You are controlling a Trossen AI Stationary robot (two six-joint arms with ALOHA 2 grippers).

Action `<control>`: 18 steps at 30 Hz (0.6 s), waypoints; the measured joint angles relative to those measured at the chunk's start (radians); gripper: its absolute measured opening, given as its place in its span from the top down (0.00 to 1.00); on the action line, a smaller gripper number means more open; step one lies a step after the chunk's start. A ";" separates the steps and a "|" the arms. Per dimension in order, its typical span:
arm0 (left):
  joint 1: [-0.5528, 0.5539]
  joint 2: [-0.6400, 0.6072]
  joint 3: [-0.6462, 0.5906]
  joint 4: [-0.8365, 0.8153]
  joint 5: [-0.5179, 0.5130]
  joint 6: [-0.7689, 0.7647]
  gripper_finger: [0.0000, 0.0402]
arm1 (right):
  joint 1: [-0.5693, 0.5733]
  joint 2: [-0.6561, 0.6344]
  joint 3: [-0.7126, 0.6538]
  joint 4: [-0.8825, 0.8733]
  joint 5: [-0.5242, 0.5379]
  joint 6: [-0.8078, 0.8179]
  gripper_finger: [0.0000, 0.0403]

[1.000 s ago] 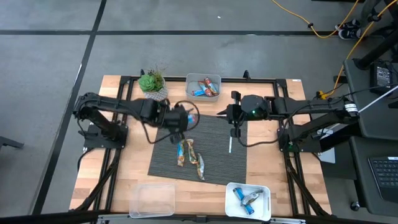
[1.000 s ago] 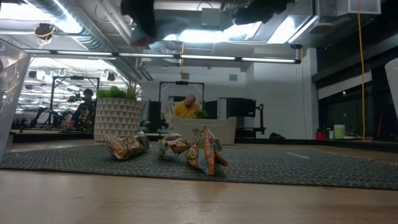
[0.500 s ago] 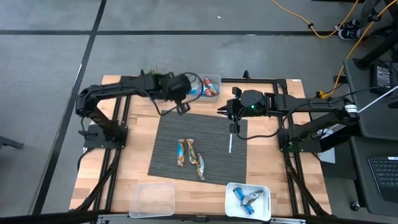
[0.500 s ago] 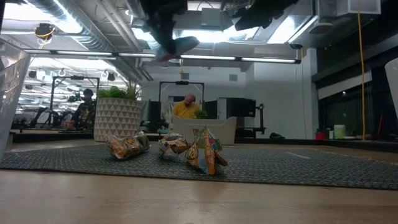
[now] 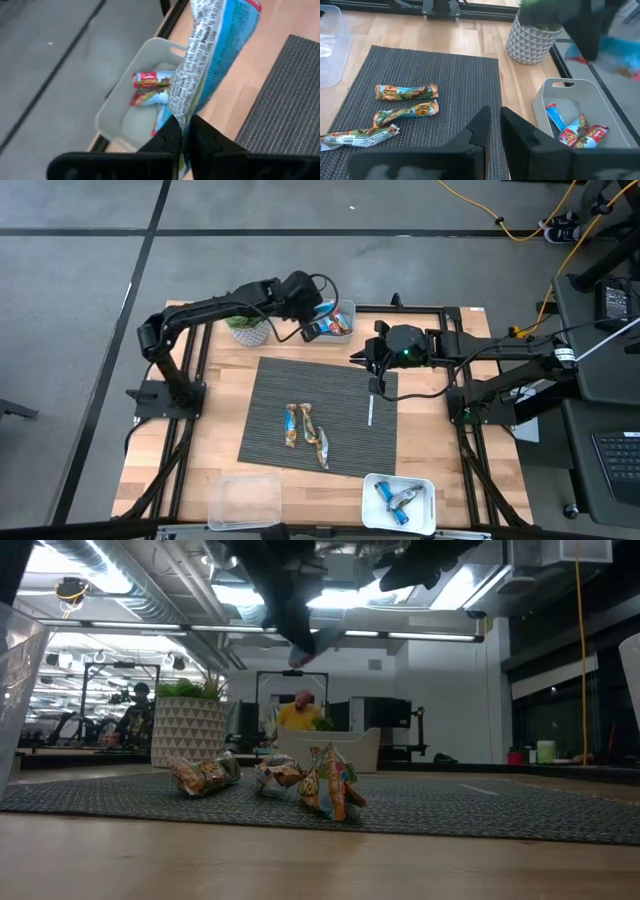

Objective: Pick and place Granola Bars by type
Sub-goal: Put the red granola bar into the gray bin

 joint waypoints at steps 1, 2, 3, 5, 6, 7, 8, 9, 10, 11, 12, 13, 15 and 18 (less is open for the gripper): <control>0.009 0.012 0.000 0.012 0.015 0.007 0.99 | 0.000 0.000 0.000 0.000 0.000 0.000 0.89; 0.020 0.023 0.000 0.018 0.026 0.014 0.99 | 0.000 0.000 0.000 0.000 0.000 0.000 0.89; 0.028 0.035 0.000 0.032 0.032 0.019 0.99 | 0.000 0.000 0.000 0.000 0.000 0.001 0.89; 0.048 0.059 0.000 0.055 0.050 0.030 0.99 | 0.000 0.000 0.000 0.000 0.000 0.002 0.89; 0.058 0.072 0.000 0.060 0.060 0.036 0.99 | 0.000 0.000 0.000 0.000 0.000 0.002 0.89; 0.067 0.084 0.000 0.071 0.071 0.040 0.99 | 0.000 0.000 0.000 0.001 0.000 0.002 0.89; 0.077 0.096 0.000 0.083 0.082 0.040 0.99 | 0.000 0.000 0.000 0.000 0.000 0.002 0.89; 0.086 0.108 0.000 0.092 0.088 0.041 0.99 | 0.000 0.000 0.000 0.001 0.000 0.002 0.89; 0.094 0.121 0.000 0.100 0.096 0.041 0.99 | 0.000 0.000 0.000 0.001 0.000 0.003 0.89; 0.105 0.137 0.000 0.106 0.110 0.041 0.99 | 0.000 0.000 0.000 0.001 0.000 0.003 0.89; 0.113 0.152 0.000 0.110 0.119 0.041 0.99 | 0.000 0.000 0.000 0.001 0.000 0.003 0.89; 0.121 0.167 0.000 0.112 0.128 0.041 0.99 | 0.000 0.000 0.000 0.002 0.000 0.003 0.89; 0.135 0.196 0.001 0.125 0.134 0.041 0.99 | 0.000 0.000 0.000 0.002 0.001 0.003 0.89; 0.151 0.240 0.001 0.119 0.135 0.041 0.99 | 0.000 0.000 0.000 0.002 0.001 0.007 0.89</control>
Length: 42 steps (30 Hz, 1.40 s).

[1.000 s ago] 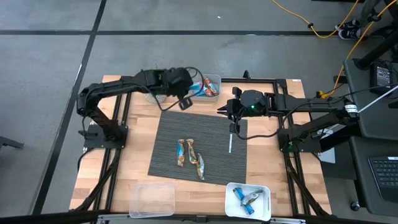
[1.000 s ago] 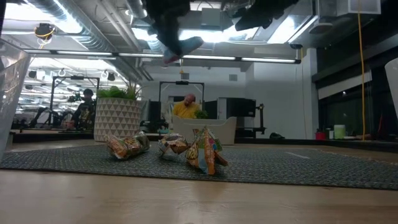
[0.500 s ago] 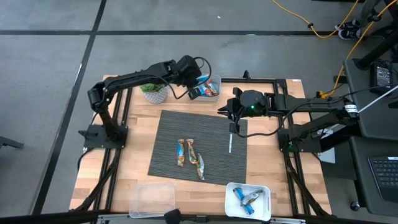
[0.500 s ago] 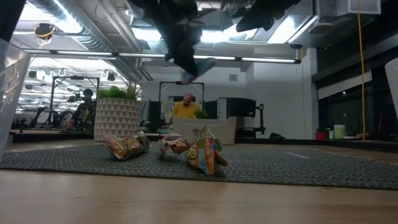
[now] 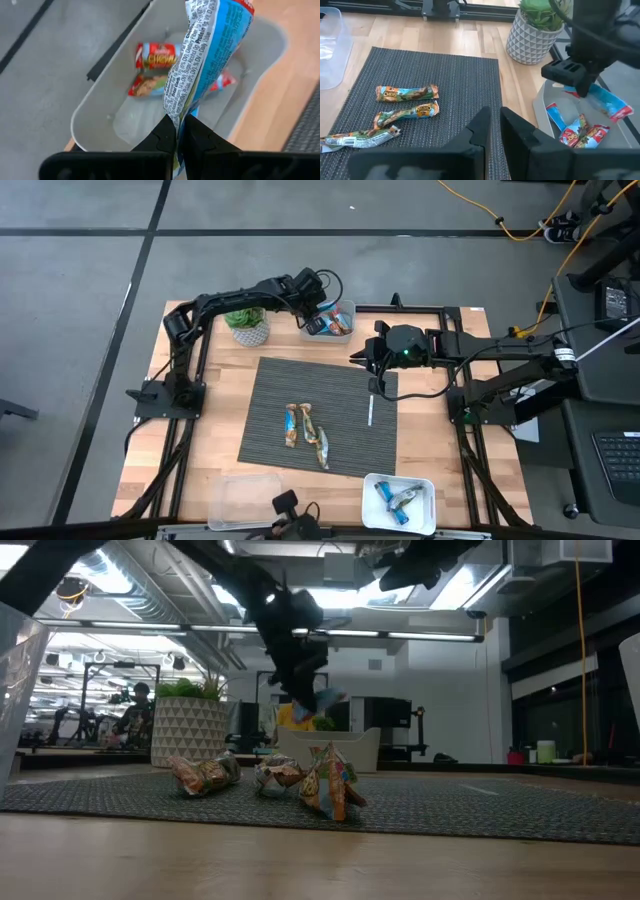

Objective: Pick and place Granola Bars by type
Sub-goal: Put the red granola bar into the gray bin, then put the yellow granola bar into the transparent bin

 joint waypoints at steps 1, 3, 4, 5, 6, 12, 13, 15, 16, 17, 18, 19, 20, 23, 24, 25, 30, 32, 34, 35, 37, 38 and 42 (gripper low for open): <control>0.003 0.012 0.000 0.000 0.000 0.000 0.99 | 0.000 0.000 0.000 0.000 0.000 0.007 0.89; 0.009 0.029 0.000 0.001 0.000 -0.005 0.99 | 0.000 0.000 0.000 0.000 0.000 0.020 0.89; 0.011 0.037 0.000 0.000 0.000 -0.008 0.98 | 0.000 0.000 0.000 0.000 0.000 0.022 0.89; 0.012 0.041 0.000 0.001 -0.001 -0.008 0.98 | 0.000 0.000 0.000 0.000 0.000 0.022 0.89; 0.012 0.043 0.000 0.000 -0.001 -0.008 0.97 | 0.000 0.000 0.000 0.000 0.000 0.022 0.89; 0.012 0.043 0.005 0.001 -0.013 -0.011 0.88 | 0.000 0.000 0.000 0.000 0.000 0.041 0.89; 0.012 0.043 0.010 0.001 -0.021 -0.011 0.86 | 0.000 0.000 0.000 0.000 0.000 0.041 0.89; 0.012 0.043 0.023 0.001 -0.042 -0.009 0.82 | 0.000 0.000 0.000 0.000 0.000 0.041 0.89; 0.010 0.043 0.031 0.000 -0.053 -0.008 0.79 | 0.000 0.000 0.000 0.000 0.000 0.041 0.89; 0.009 0.043 0.042 -0.002 -0.057 -0.008 0.77 | 0.000 0.000 0.000 0.000 0.000 0.041 0.89; 0.009 0.042 0.056 -0.011 -0.057 -0.006 0.75 | 0.000 0.000 0.000 -0.001 0.000 0.041 0.89; 0.009 0.038 0.070 -0.022 -0.057 -0.002 0.72 | 0.000 0.000 0.000 -0.001 0.000 0.041 0.89; 0.006 0.033 0.087 -0.035 -0.056 -0.001 0.70 | 0.000 0.000 0.000 -0.001 0.000 0.041 0.89; -0.008 0.013 0.139 -0.085 -0.051 -0.005 0.65 | 0.000 0.000 0.000 -0.002 0.000 0.040 0.89; -0.016 0.006 0.159 -0.113 -0.045 -0.007 0.64 | 0.000 0.000 0.000 -0.003 0.000 0.040 0.89; -0.023 0.000 0.183 -0.137 -0.028 -0.009 0.63 | 0.000 0.000 0.000 -0.005 0.000 0.037 0.89; -0.078 -0.053 0.262 -0.274 0.071 -0.069 0.62 | 0.000 0.000 0.000 -0.008 0.000 -0.005 0.89; -0.111 -0.082 0.267 -0.317 0.099 -0.095 0.63 | 0.000 0.000 0.000 -0.009 0.001 -0.021 0.89; -0.147 -0.114 0.267 -0.357 0.113 -0.122 0.63 | 0.000 0.000 0.000 -0.013 0.001 -0.042 0.89; -0.167 -0.131 0.267 -0.377 0.112 -0.136 0.64 | 0.000 0.000 0.000 -0.013 0.001 -0.050 0.89; -0.209 -0.158 0.269 -0.411 0.104 -0.172 0.65 | 0.000 0.000 0.000 -0.017 0.000 -0.066 0.89; -0.229 -0.170 0.269 -0.436 0.103 -0.191 0.65 | 0.000 0.000 0.000 -0.019 0.000 -0.070 0.89; -0.322 -0.200 0.269 -0.522 0.090 -0.283 0.65 | 0.000 0.000 0.000 -0.018 0.000 -0.092 0.89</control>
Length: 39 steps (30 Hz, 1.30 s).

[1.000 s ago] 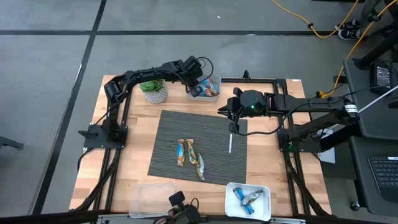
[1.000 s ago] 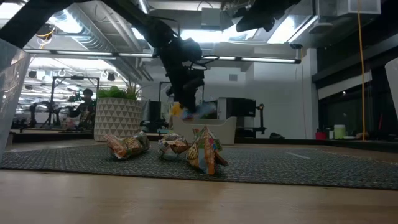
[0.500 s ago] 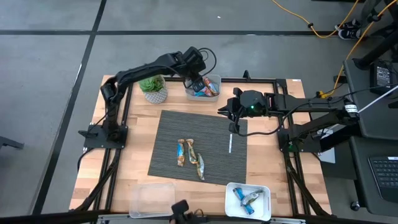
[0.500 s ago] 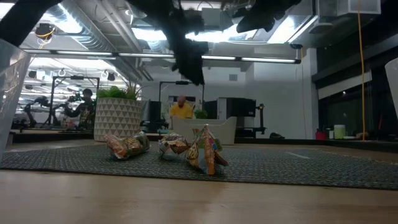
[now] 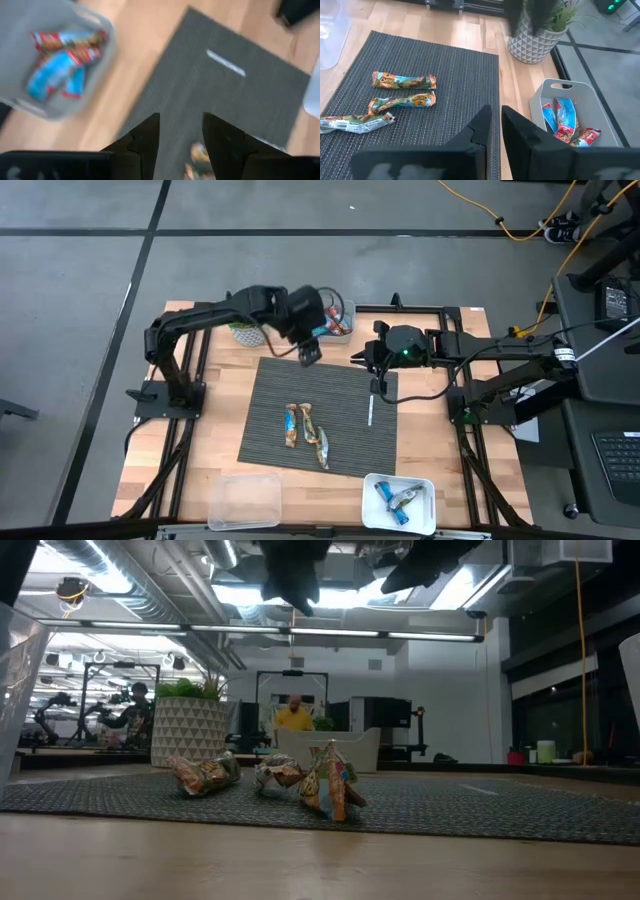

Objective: Pick and place Granola Bars by type
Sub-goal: Put the yellow granola bar into the transparent bin

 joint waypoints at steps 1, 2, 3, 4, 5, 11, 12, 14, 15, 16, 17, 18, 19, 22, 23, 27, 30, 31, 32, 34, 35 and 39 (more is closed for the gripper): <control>-0.025 -0.003 0.000 -0.024 -0.012 -0.027 0.65 | 0.000 0.000 0.000 0.001 -0.001 -0.001 0.89; -0.051 -0.004 0.000 -0.041 -0.028 -0.055 0.65 | 0.000 0.000 0.000 0.001 -0.001 -0.003 0.89; -0.076 -0.004 0.000 -0.062 -0.046 -0.082 0.65 | 0.000 0.000 0.000 0.001 -0.001 -0.003 0.89; -0.100 -0.003 0.000 -0.091 -0.061 -0.106 0.65 | 0.000 0.000 0.000 0.001 -0.001 -0.010 0.89; -0.124 -0.002 -0.001 -0.114 -0.072 -0.133 0.65 | 0.000 0.000 0.000 0.002 -0.006 -0.022 0.89; -0.261 0.006 -0.047 -0.140 -0.195 -0.324 0.66 | 0.000 0.000 0.000 0.005 -0.062 -0.067 0.89; -0.279 0.006 -0.060 -0.139 -0.213 -0.360 0.66 | 0.000 0.000 0.000 0.005 -0.063 -0.072 0.89; -0.314 0.005 -0.089 -0.137 -0.244 -0.420 0.66 | 0.000 0.000 0.000 0.005 -0.078 -0.077 0.89; -0.331 0.005 -0.108 -0.136 -0.261 -0.451 0.66 | 0.000 0.000 0.000 0.005 -0.090 -0.078 0.89; -0.347 0.005 -0.128 -0.137 -0.275 -0.484 0.66 | 0.000 0.000 0.000 0.005 -0.099 -0.078 0.89; -0.362 0.005 -0.148 -0.137 -0.288 -0.521 0.65 | 0.000 0.000 0.000 0.005 -0.108 -0.078 0.89; -0.375 0.005 -0.167 -0.136 -0.302 -0.561 0.65 | 0.000 0.000 0.000 0.005 -0.114 -0.078 0.89; -0.388 0.005 -0.187 -0.133 -0.314 -0.606 0.65 | 0.000 0.000 0.000 0.005 -0.118 -0.078 0.89; -0.422 0.006 -0.248 -0.116 -0.336 -0.740 0.64 | 0.000 0.000 0.000 0.004 -0.146 -0.078 0.89; -0.432 0.006 -0.270 -0.105 -0.339 -0.768 0.64 | 0.000 0.000 0.000 0.004 -0.154 -0.078 0.89; -0.458 0.006 -0.352 -0.048 -0.326 -0.864 0.61 | 0.000 0.000 0.000 0.003 -0.167 -0.087 0.89; -0.472 0.006 -0.400 0.005 -0.304 -0.880 0.57 | 0.000 0.000 0.000 0.001 -0.168 -0.102 0.89; -0.475 0.006 -0.416 0.021 -0.295 -0.888 0.55 | 0.000 0.000 0.000 0.001 -0.168 -0.104 0.89; -0.476 0.006 -0.433 0.039 -0.286 -0.897 0.53 | 0.000 0.000 0.000 0.001 -0.168 -0.104 0.89; -0.476 0.006 -0.462 0.069 -0.257 -0.908 0.49 | 0.000 0.000 0.000 0.001 -0.168 -0.106 0.89; -0.475 0.006 -0.474 0.082 -0.249 -0.916 0.46 | 0.000 0.000 0.000 0.001 -0.168 -0.107 0.89; -0.475 0.006 -0.526 0.141 -0.246 -0.947 0.40 | 0.000 0.000 0.000 0.001 -0.169 -0.108 0.89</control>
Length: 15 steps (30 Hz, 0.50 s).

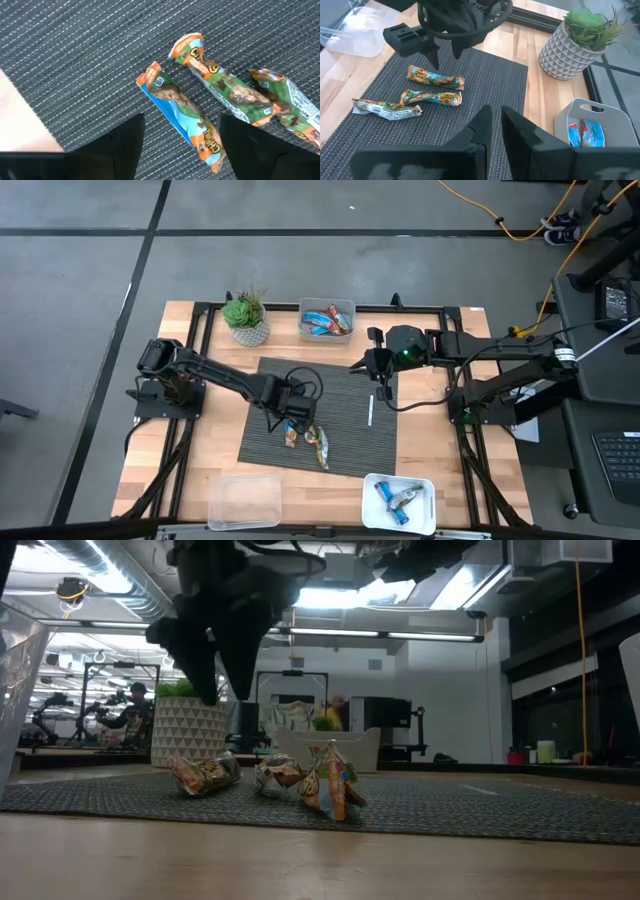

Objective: Pick and place Granola Bars by type
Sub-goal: Put the yellow granola bar into the transparent bin

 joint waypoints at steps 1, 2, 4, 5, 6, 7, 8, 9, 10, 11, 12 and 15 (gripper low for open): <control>0.000 0.000 -0.009 0.012 -0.003 -0.001 0.39 | 0.000 0.000 0.000 0.000 0.000 0.000 0.89; 0.000 0.000 -0.021 0.032 -0.002 -0.002 0.38 | 0.000 0.000 0.000 0.000 0.000 0.000 0.89; 0.000 0.000 -0.048 0.056 -0.001 -0.010 0.37 | 0.000 0.000 0.000 0.000 0.000 0.001 0.89; 0.001 0.000 -0.061 0.071 -0.001 -0.012 0.36 | 0.000 0.000 0.000 0.000 0.000 0.002 0.89; 0.001 0.000 -0.068 0.085 0.002 -0.012 0.36 | 0.000 0.000 0.000 0.000 0.000 0.002 0.89; 0.001 0.000 -0.075 0.093 0.005 -0.012 0.35 | 0.000 0.000 0.000 0.000 0.000 0.002 0.89; 0.001 0.000 -0.084 0.096 0.012 -0.013 0.35 | 0.000 0.000 0.000 0.000 0.000 0.002 0.89; 0.001 0.004 -0.094 0.104 0.017 -0.019 0.35 | 0.000 0.000 0.000 0.000 0.000 0.003 0.89; 0.001 0.008 -0.103 0.115 0.018 -0.026 0.35 | 0.000 0.000 0.000 0.000 0.000 0.003 0.89; 0.001 0.010 -0.113 0.122 0.020 -0.033 0.35 | 0.000 0.000 0.000 0.000 0.000 0.003 0.89; 0.001 0.009 -0.125 0.131 0.021 -0.035 0.35 | 0.000 0.000 0.000 0.001 0.000 0.003 0.89; 0.001 0.022 -0.151 0.187 0.024 -0.043 0.35 | 0.000 0.000 0.000 0.001 0.000 0.003 0.89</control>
